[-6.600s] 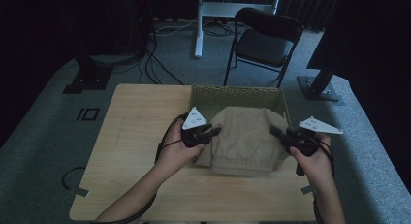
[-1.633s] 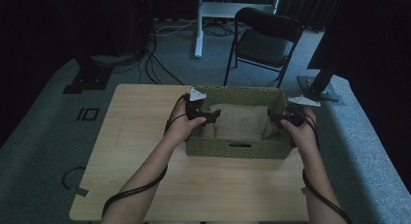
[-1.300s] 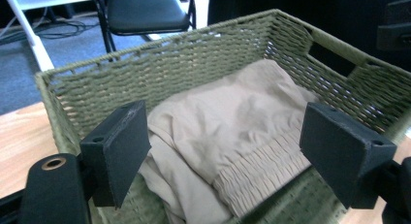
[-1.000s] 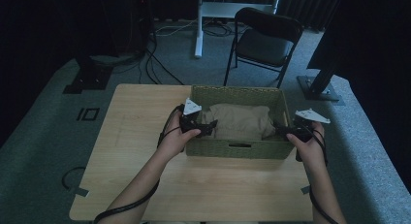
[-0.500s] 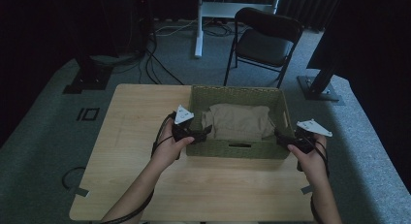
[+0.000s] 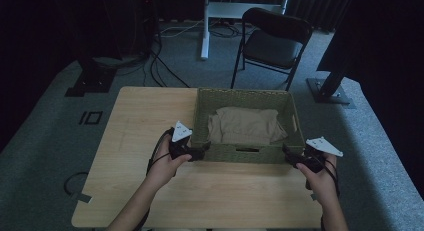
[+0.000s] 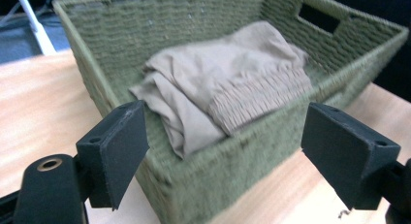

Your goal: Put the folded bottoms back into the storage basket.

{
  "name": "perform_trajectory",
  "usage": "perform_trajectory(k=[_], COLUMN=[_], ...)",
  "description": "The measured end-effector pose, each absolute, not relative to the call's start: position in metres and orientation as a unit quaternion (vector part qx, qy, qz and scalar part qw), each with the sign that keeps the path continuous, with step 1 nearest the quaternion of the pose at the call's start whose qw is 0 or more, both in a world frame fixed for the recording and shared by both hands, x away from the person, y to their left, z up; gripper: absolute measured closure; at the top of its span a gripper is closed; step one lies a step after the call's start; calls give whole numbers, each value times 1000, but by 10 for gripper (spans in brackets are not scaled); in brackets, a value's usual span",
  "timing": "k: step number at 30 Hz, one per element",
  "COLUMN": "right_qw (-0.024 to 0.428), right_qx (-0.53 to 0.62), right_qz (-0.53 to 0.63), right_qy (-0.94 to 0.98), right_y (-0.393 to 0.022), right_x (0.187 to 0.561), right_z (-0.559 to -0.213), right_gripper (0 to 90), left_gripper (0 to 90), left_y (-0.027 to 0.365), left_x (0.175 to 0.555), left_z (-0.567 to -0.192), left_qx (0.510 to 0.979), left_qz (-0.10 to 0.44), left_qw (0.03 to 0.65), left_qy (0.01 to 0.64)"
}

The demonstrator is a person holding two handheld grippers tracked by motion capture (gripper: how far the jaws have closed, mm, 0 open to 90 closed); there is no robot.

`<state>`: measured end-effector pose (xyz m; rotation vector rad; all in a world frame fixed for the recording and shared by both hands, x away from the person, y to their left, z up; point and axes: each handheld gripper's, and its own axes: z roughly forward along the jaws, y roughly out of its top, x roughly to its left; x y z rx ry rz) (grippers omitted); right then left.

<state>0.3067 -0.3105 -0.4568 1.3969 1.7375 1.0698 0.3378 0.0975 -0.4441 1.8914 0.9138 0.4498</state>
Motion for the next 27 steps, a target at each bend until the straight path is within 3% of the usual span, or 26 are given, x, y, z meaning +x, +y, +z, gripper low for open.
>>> perform_trajectory(k=[4, 27], right_qw=[323, 294], right_qx=[543, 577], right_qz=[408, 371], right_qy=[659, 666], right_y=[-313, -317], right_x=[300, 280], right_z=[-466, -521], right_gripper=[144, 140], left_gripper=[178, 170], left_y=[98, 117], left_x=[329, 303], left_z=[-450, -504], left_qx=[775, 785], left_qz=[182, 160], left_qw=[478, 444], left_qy=[373, 400])
